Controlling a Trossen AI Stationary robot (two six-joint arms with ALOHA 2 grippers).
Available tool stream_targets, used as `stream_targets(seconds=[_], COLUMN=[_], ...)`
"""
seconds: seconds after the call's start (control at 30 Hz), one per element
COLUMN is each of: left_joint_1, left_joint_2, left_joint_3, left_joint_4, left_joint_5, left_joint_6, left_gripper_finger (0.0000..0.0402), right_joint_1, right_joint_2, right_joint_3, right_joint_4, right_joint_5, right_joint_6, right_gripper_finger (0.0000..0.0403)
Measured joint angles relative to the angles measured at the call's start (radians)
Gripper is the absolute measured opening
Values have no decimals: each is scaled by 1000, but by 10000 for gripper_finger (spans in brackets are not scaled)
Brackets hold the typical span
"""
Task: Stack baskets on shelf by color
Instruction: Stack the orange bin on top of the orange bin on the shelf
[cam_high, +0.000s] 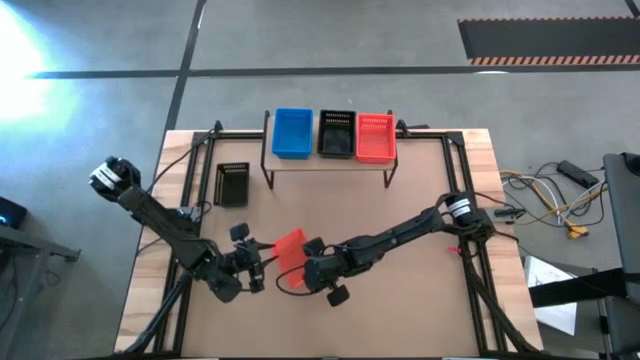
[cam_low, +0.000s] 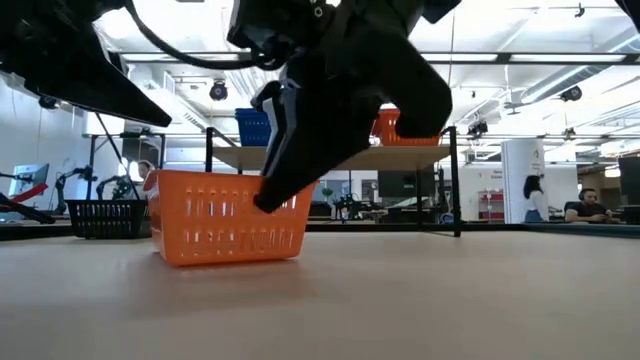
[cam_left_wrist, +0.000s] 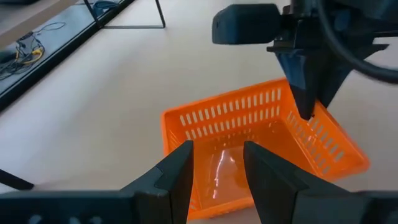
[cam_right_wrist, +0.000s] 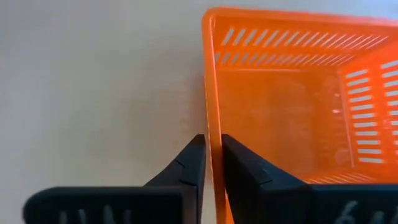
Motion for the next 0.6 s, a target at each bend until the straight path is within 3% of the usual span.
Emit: stream_targets(seconds=[0.13,0.3,0.6], left_joint_1=[0,0,-2], left_joint_2=[2,-5,16], left_joint_3=[0,0,0], left_joint_4=[1,-1,1], left_joint_5=[0,0,0], left_joint_6=[-9,-23,-23], left_gripper_finger=[125,125,125], right_joint_1=[2,23,109], right_joint_2=[-2,-40,-318], right_joint_3=[0,0,0], right_joint_4=[1,-94,-422], right_joint_5=[14,158,446], right_joint_6=[-11,4,125], right_gripper_finger=[15,10,9])
